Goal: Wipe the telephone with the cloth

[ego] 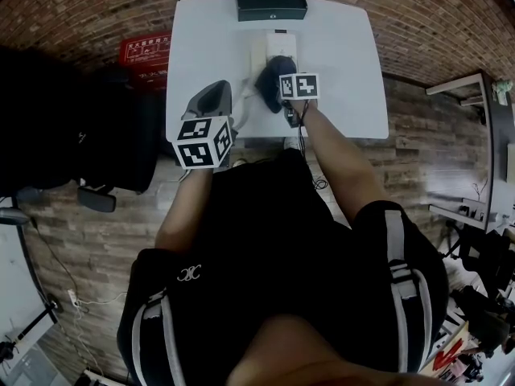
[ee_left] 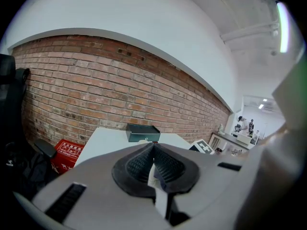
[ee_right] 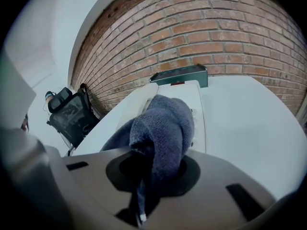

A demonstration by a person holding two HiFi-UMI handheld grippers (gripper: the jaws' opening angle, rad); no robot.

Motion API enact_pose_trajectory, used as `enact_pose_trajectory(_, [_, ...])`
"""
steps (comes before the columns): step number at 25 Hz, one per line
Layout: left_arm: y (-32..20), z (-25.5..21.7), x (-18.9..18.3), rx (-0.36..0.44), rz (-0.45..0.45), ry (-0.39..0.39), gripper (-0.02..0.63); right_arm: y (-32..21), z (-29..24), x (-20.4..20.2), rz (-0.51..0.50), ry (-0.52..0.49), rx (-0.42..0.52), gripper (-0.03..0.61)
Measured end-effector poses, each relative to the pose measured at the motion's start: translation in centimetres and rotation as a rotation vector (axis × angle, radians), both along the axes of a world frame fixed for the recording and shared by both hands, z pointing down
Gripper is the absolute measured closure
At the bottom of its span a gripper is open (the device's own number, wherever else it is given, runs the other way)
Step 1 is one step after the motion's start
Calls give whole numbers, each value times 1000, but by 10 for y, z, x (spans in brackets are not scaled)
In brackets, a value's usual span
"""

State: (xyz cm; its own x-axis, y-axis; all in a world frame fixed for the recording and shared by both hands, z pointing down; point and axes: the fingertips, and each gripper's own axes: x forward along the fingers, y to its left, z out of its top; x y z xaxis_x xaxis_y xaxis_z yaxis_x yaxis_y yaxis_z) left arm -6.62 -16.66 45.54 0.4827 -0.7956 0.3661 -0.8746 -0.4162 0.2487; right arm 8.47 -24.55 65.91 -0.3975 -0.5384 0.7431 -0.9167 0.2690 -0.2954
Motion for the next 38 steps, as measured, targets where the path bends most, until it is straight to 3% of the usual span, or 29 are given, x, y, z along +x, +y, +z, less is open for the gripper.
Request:
enact_pose_trajectory(5, [-1, 0, -4, -4, -13, 5, 612, 3, 0, 11, 62, -87, -15, 541])
enact_pose_trajectory(12, [-6, 1, 1, -2, 11, 10, 612, 6, 2, 34, 137, -95, -23, 541])
enact_pose_trajectory(16, [-6, 1, 10, -3, 32, 9, 612, 4, 1, 49, 183, -54, -2, 541])
enact_pose_trajectory(21, [-12, 1, 13, 1, 40, 15, 612, 2, 2, 50, 120, -3, -19, 541])
enact_pose_trajectory(30, [-23, -6, 10, 17, 32, 19, 612, -7, -3, 50, 97, 34, 9, 541])
enact_pose_trajectory(38, [-34, -8, 7, 33, 14, 25, 612, -25, -12, 62, 133, 130, 86, 541])
